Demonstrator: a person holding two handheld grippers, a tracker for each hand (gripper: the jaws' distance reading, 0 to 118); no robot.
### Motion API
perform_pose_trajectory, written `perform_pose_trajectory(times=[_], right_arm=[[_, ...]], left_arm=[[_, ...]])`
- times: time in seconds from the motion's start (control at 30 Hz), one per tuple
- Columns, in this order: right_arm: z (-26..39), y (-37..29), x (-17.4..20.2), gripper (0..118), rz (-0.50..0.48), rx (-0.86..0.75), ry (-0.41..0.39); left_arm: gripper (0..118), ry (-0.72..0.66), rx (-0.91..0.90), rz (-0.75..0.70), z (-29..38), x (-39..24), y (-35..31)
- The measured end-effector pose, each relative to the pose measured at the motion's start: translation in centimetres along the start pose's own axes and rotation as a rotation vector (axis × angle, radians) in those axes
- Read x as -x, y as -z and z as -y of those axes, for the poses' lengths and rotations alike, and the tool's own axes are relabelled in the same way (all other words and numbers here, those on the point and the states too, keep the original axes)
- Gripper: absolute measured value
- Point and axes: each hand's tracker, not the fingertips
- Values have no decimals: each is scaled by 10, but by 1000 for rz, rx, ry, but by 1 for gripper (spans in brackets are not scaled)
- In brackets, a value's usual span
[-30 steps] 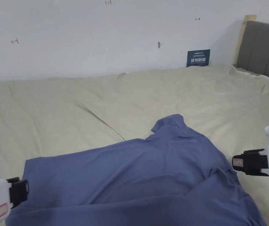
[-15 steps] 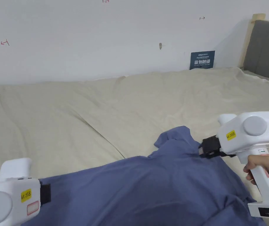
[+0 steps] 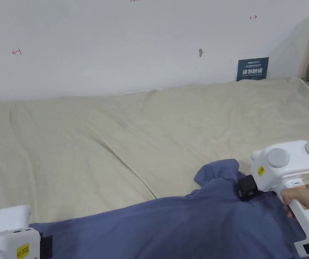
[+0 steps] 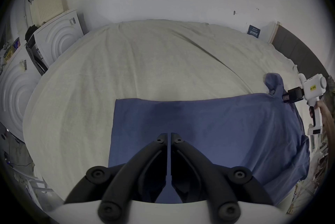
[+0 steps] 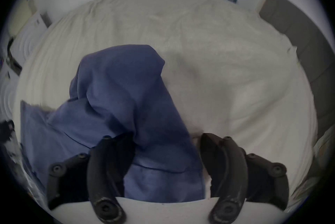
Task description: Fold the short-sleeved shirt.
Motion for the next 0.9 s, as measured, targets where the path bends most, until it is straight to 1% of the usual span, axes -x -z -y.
perform_pose_trajectory(times=[0.03, 0.07, 0.1, 0.13, 0.17, 0.23, 0.33, 0.37, 0.4, 0.43, 0.47, 0.5, 0.57, 0.63, 0.7, 0.77, 0.8, 0.83, 0.87, 0.9], right_arm=[[0, -7, 0, 68, 15, -22, -29], [0, -12, 0, 50, 2, -43, -56], [0, -17, 2, 2, 15, -57, -61], [0, -20, 2, 0, 26, -67, -13], [5, -30, 3, 0, 3, -57, -16], [8, -34, 2, 0, 8, -69, -36], [7, -41, -3, 0, -19, -84, -6], [8, -43, -4, 0, -40, -87, -2], [10, -45, -3, 0, -55, -89, -4], [12, -49, 0, 0, -48, -95, -7], [12, -50, 2, 0, -39, -101, -23], [13, -50, 4, 0, -29, -102, -38], [13, -51, 5, 0, -34, -102, -41], [14, -49, 5, 0, -34, -97, -34], [13, -48, 5, 0, -34, -95, -31], [14, -46, 4, 0, -37, -92, -21], [14, -46, 3, 0, -40, -91, -17], [13, -46, 3, 0, -41, -91, -18], [13, -46, 3, 0, -41, -91, -19], [13, -46, 3, 0, -37, -87, -19]], left_arm=[[4, -4, 2, 0, -1, 1, 1], [4, -6, 1, 1, 0, 1, 0], [4, -9, 3, 4, -1, 2, 1], [4, -13, 7, 7, -1, 3, 1], [4, -14, 7, 7, -2, 4, 2], [4, -11, 9, -5, -3, 7, 1], [4, -20, -16, -1, -5, 21, -1], [12, -27, -17, 18, -8, 27, -1], [45, -55, -13, 53, -11, 33, -1], [78, -76, -9, 62, -15, 40, 1], [106, -80, 3, 61, -18, 47, 5], [117, -78, 30, 52, -23, 53, 12], [117, -66, 34, 36, -31, 61, 23], [117, -71, 116, 3, -42, 69, 45], [116, -65, 136, -24, -50, 75, 66], [116, -91, 151, -43, -59, 81, 90], [115, -105, 166, -21, -60, 82, 99], [107, -123, 193, 22, -61, 82, 110], [104, -129, 229, 22, -61, 80, 117], [104, -124, 248, -16, -60, 76, 122]])
